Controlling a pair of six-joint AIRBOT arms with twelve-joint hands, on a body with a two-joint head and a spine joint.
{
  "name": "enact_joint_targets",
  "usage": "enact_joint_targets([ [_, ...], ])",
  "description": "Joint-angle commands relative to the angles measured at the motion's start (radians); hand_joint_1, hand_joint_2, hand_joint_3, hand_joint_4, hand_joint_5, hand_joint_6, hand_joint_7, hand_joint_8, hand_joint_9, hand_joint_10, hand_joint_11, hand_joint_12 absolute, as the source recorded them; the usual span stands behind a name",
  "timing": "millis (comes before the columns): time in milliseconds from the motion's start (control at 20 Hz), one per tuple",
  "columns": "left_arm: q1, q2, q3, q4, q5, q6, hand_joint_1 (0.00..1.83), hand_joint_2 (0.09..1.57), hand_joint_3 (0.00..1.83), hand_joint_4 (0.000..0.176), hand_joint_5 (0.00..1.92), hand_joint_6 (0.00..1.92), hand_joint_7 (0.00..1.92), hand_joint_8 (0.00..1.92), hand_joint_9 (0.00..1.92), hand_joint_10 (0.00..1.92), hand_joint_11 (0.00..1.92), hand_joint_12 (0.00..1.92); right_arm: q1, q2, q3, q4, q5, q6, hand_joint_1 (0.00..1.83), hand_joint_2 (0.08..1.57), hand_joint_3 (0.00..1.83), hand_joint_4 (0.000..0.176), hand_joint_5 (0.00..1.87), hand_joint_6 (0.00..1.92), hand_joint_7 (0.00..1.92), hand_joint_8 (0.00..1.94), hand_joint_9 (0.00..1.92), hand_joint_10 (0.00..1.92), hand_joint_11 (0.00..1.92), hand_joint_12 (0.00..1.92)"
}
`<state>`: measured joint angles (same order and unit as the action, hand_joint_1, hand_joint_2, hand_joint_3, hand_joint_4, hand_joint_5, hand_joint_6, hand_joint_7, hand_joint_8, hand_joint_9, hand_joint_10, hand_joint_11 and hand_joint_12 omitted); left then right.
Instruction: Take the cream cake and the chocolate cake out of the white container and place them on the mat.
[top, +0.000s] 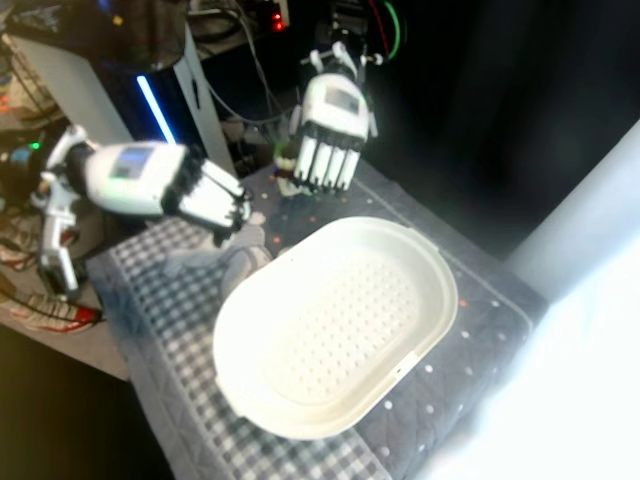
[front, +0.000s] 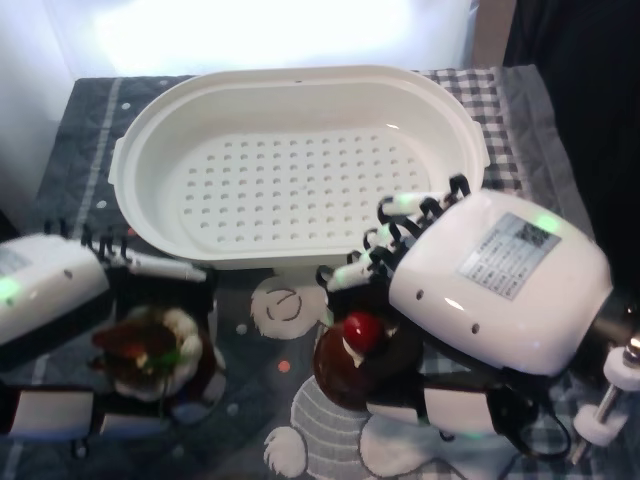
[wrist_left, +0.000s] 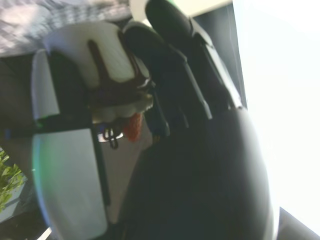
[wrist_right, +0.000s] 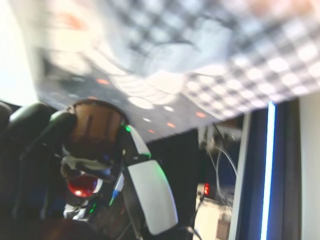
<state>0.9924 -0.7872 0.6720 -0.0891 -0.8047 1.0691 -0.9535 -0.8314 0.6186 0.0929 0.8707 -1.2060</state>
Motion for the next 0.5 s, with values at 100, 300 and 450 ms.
enact_joint_targets([
  [100,0.020,-0.017,-0.002,0.010,-0.078,-0.041,1.33,1.24,0.00,0.000,0.63,1.32,0.74,1.32,0.76,1.55,0.61,1.51,-0.038,-0.020,-0.009,-0.014,0.119,0.058,1.25,1.10,0.00,0.000,1.07,0.77,0.98,1.17,0.75,1.34,0.54,1.77],
  [300,0.045,-0.052,0.032,0.004,-0.059,-0.119,0.99,1.19,0.00,0.000,0.55,0.79,0.63,0.81,0.50,1.05,0.30,1.43,-0.065,-0.027,-0.009,-0.006,0.116,0.081,1.16,1.15,0.00,0.000,0.91,1.08,0.80,1.05,0.63,1.22,0.40,1.63],
  [450,0.060,-0.050,0.033,-0.011,-0.071,-0.123,0.76,1.06,0.00,0.000,0.53,0.28,0.55,0.30,0.37,0.66,0.06,1.41,-0.067,-0.025,-0.009,0.003,0.117,0.081,1.05,1.00,0.00,0.000,0.73,0.76,0.68,0.91,0.55,1.11,0.28,1.59],
])
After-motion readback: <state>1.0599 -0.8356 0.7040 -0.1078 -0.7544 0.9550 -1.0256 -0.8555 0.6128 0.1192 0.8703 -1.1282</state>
